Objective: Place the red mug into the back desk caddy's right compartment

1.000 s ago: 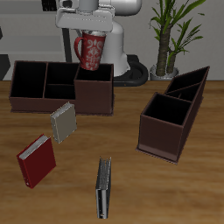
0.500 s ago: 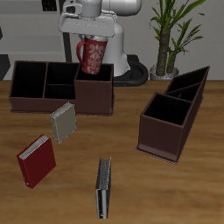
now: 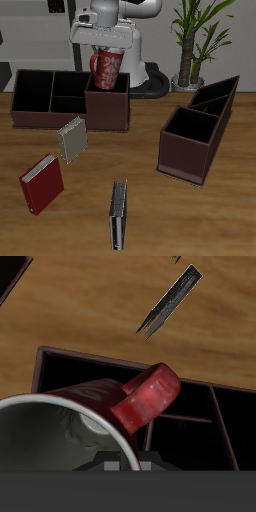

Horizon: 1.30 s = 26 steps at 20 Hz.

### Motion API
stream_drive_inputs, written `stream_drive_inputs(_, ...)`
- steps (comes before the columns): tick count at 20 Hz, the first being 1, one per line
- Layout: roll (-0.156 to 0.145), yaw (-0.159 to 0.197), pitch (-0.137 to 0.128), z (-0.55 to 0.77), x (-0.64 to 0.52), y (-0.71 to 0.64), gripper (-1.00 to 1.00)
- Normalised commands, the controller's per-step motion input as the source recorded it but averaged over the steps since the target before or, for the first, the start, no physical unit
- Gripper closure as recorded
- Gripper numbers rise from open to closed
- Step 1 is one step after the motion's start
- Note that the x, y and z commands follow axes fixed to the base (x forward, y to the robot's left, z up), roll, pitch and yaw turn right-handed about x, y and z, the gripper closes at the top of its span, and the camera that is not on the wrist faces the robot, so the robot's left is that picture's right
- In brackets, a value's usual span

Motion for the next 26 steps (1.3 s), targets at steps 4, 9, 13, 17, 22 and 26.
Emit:
stream_drive_inputs(4,-0.008,0.017,0.017,-0.13,-0.01,0.03,1.0)
stream_drive_inputs(9,-0.003,0.022,0.029,-0.2,-0.05,0.02,1.0)
stream_drive_inputs(13,-0.004,0.003,0.031,-0.19,-0.01,-0.02,1.0)
stream_drive_inputs(17,-0.001,0.001,0.018,-0.12,-0.01,0.0,1.0)
stream_drive_inputs(22,0.0,0.007,0.049,-0.27,0.01,0.0,1.0)
stream_drive_inputs(26,0.008,0.003,0.027,-0.17,0.01,0.1,1.0)
